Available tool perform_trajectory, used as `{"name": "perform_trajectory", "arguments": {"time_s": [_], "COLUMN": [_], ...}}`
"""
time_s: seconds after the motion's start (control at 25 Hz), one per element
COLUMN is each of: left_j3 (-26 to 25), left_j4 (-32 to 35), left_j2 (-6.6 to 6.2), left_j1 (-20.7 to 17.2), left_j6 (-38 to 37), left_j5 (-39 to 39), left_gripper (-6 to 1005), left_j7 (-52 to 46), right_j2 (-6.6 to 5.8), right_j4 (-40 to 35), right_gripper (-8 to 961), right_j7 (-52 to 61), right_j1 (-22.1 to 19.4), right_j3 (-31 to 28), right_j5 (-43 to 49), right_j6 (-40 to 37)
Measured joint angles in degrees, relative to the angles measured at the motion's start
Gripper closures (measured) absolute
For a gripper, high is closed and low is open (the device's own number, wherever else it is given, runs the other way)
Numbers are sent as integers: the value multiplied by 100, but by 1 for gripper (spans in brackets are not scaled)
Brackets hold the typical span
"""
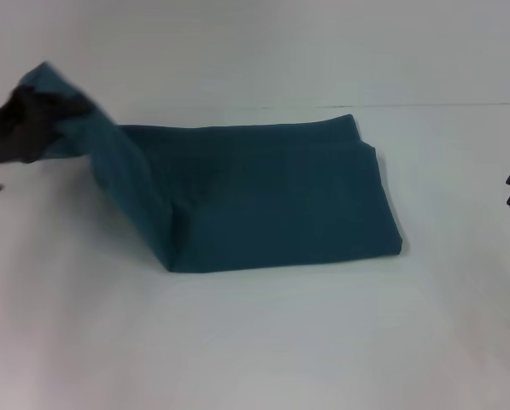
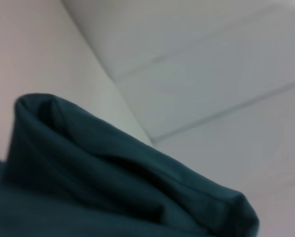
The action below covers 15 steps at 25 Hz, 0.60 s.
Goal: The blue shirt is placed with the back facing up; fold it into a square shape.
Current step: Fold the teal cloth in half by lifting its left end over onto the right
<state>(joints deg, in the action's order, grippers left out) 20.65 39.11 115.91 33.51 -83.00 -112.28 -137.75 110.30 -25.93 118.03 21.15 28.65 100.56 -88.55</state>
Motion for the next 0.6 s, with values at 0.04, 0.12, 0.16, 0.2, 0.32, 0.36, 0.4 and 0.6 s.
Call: {"name": "perform_trajectory", "arguments": {"time_s": [0.04,0.12,0.16,0.2,0.32,0.36,0.4,0.6], "left_j3": [48,213,316,412,728,833,833,1600], "left_j4": [-19,-73,-104,-139,-220,-231,-231,-245], "left_j2": [17,55,76,98,205,258,258,544], "left_j1": [92,274,367,453,717,808,808,1225], "left_j6": [-26,-10,21,84,402,533,533,1211], "left_j5": [1,3,5,5,8,9,9,13], "left_gripper": [988,988,988,988,988,988,988,987], "left_j7": [11,30,38,43,49,49,49,53], "right_j2": [0,7,12,14,23,29,41,60], "right_j4": [0,0,0,0,0,0,0,0], "right_gripper": [266,266,266,266,266,266,266,266], "right_j7": [0,0,0,0,0,0,0,0], "right_j1": [5,16,23,31,56,66,68,73], "right_j3": [2,7,9,9,10,10,12,18], "right_j5": [0,14,25,48,104,116,125,132], "right_j6": [14,36,43,58,96,108,111,113]}}
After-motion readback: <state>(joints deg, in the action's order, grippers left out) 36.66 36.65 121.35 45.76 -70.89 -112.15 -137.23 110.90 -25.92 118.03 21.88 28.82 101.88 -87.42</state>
